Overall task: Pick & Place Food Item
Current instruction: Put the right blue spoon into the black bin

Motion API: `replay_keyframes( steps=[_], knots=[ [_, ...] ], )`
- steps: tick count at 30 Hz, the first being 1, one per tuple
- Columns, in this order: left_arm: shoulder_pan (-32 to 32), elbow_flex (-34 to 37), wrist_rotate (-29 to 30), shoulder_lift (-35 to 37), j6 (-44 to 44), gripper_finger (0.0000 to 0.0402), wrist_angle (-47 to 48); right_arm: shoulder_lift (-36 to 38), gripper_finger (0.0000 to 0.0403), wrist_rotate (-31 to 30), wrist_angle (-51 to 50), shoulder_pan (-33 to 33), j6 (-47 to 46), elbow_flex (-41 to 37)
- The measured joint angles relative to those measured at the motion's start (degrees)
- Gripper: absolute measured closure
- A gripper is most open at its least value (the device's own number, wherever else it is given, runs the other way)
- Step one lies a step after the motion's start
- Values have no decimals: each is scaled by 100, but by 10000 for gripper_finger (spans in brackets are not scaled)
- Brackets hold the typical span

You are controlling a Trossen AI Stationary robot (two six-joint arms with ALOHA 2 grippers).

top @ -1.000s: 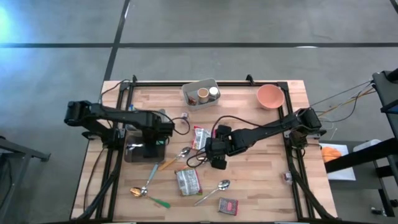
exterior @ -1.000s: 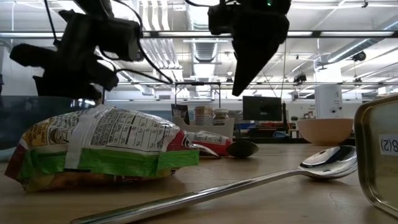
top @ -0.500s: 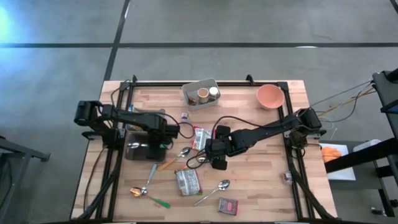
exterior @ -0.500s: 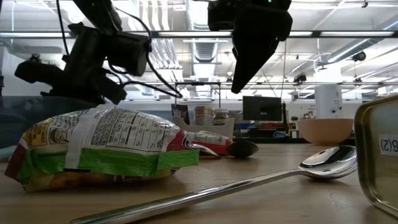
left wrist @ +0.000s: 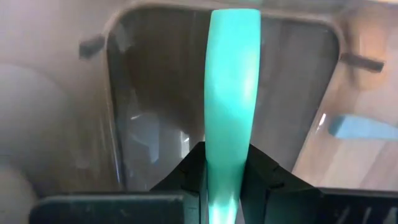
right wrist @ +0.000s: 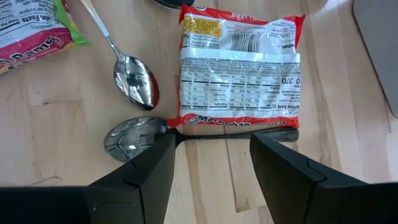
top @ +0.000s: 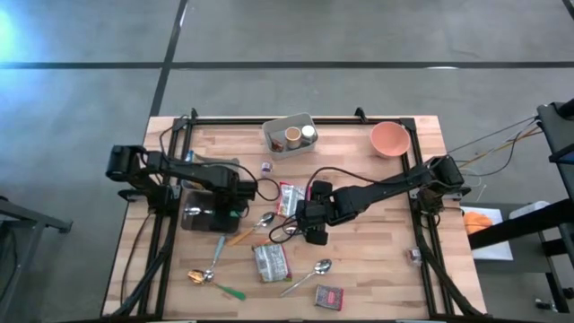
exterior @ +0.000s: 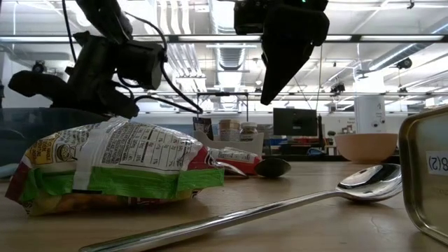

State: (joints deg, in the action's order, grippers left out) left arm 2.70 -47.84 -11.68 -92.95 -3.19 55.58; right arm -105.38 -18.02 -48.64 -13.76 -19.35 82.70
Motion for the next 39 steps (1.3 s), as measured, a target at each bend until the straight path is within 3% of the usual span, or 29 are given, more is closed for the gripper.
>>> replay_keyframes(
  steps=[23, 39],
  knots=[
    [-11, 112, 140, 33, 18, 348, -157, 0, 195, 2, -1, 0, 1, 0],
    [-64, -15, 174, 802, 58, 348, 286, 0, 195, 2, 7, 0, 35, 0]
  ],
)
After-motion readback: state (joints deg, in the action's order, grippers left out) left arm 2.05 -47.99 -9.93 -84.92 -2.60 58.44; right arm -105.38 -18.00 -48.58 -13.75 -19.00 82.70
